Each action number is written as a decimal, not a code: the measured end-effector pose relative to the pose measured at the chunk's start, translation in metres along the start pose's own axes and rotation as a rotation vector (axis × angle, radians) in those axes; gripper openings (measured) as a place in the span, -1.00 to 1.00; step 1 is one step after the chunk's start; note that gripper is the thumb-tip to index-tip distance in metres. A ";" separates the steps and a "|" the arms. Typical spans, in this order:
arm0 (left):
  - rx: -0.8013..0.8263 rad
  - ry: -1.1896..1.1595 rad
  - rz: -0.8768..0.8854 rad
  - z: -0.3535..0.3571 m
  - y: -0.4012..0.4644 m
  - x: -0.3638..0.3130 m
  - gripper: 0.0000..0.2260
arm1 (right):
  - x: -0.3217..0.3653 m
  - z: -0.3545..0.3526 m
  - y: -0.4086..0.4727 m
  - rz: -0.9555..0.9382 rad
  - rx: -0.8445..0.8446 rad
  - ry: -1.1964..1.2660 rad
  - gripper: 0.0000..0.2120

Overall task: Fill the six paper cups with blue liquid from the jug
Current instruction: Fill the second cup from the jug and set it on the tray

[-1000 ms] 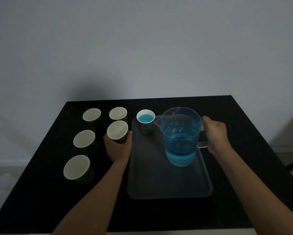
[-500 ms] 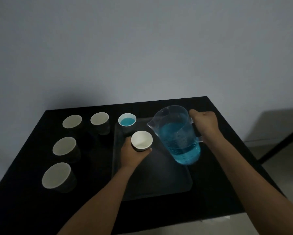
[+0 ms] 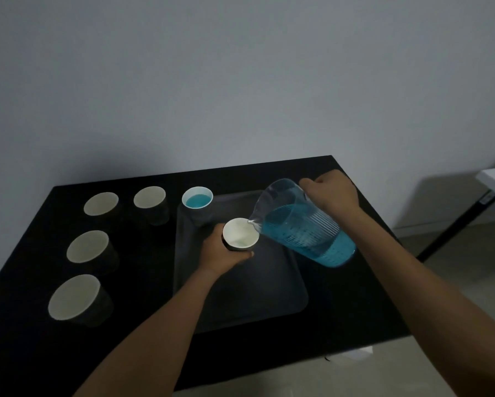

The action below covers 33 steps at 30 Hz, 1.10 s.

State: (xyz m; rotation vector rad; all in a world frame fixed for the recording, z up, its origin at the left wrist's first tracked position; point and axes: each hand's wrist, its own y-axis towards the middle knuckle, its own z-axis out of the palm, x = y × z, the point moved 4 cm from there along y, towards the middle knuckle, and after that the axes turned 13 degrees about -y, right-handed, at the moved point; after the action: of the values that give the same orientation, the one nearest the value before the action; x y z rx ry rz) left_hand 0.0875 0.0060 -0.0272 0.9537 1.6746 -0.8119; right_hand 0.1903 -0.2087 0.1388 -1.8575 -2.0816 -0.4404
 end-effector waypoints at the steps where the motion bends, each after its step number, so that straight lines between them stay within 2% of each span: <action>1: 0.000 -0.003 0.001 0.000 0.000 0.000 -0.29 | 0.000 0.001 0.000 -0.005 -0.004 -0.021 -0.60; 16: -0.014 -0.017 -0.006 -0.001 -0.004 -0.006 -0.38 | 0.008 0.004 0.000 -0.037 -0.016 -0.156 -0.61; 33: -0.032 -0.037 -0.025 -0.001 -0.005 -0.006 -0.38 | 0.018 -0.003 -0.001 -0.065 -0.035 -0.209 -0.63</action>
State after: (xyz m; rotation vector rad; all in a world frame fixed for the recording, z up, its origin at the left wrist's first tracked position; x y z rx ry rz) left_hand 0.0835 0.0030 -0.0210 0.8924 1.6661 -0.8116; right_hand 0.1874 -0.1938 0.1489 -1.9340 -2.2880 -0.3115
